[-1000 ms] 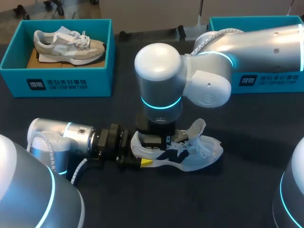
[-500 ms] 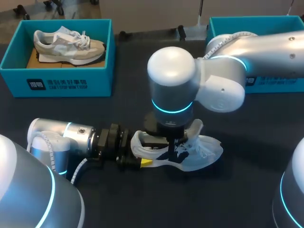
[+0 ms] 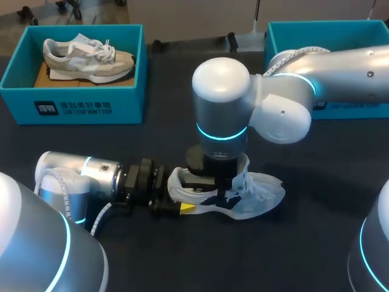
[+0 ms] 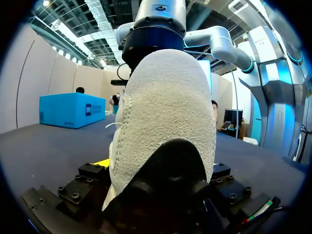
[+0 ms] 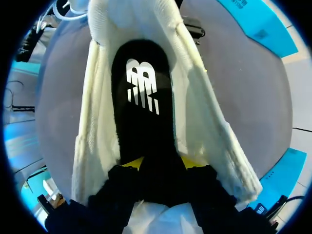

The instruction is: Take the shoe out of the shoebox, open the shoe tongue, remove and reinsert the insole, then place the shoe into the shoebox

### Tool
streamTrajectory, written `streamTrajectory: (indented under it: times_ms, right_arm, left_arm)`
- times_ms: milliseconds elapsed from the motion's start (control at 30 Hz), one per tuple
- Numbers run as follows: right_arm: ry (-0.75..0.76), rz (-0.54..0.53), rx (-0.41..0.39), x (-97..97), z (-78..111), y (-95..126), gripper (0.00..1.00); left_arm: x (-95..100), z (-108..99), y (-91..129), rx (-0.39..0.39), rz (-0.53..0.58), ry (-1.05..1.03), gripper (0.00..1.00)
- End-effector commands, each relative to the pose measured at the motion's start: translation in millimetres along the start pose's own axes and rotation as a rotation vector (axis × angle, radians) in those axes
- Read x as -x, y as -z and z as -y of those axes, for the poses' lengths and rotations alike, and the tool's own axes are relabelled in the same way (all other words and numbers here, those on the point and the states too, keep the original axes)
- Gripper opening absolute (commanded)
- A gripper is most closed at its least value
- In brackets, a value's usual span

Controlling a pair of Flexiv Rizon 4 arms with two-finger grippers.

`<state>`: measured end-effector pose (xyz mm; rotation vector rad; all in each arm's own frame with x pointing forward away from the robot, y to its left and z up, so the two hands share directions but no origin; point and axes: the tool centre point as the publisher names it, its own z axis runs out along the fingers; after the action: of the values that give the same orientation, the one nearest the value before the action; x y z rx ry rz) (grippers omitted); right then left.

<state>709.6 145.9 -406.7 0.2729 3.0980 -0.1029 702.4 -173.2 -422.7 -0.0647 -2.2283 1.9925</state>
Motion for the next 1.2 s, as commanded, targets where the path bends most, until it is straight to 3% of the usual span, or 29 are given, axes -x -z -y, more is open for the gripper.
streamTrajectory:
  times_ms: [33, 167, 300, 433, 467, 600, 900, 1200]
  right_arm:
    - [0.006, -0.029, -0.019, -3.4, -8.0, -18, 0.46]
    - [0.012, -0.075, -0.032, -11.9, -4.7, -23, 0.46]
    - [0.023, -0.134, -0.036, -20.7, 1.3, -25, 0.36]
    - [0.024, -0.181, -0.035, -29.1, 7.7, -27, 0.11]
    - [0.024, -0.182, -0.035, -30.4, 8.9, -27, 0.00]
    - [0.017, -0.186, -0.019, -33.2, 13.6, -25, 0.00]
    - [-0.018, -0.125, 0.164, -28.2, 25.1, 8, 0.00]
    - [0.006, -0.085, 0.322, -19.7, 22.6, 29, 0.00]
  left_arm:
    - [0.1, -1, -1, -0.001, 0.002, 0.000, 0.00]
    - [0.1, -1, -1, -0.001, 0.002, 0.000, 0.00]
    - [0.1, -1, -1, -0.001, 0.002, 0.000, 0.00]
    - [0.1, -1, -1, -0.001, 0.002, 0.000, 0.00]
    - [0.1, -1, -1, -0.001, 0.002, 0.000, 0.00]
    - [0.1, -1, -1, -0.001, 0.002, 0.000, 0.00]
    - [0.1, -1, -1, -0.001, 0.002, 0.000, 0.00]
    - [0.1, -1, -1, -0.001, 0.002, 0.000, 0.00]
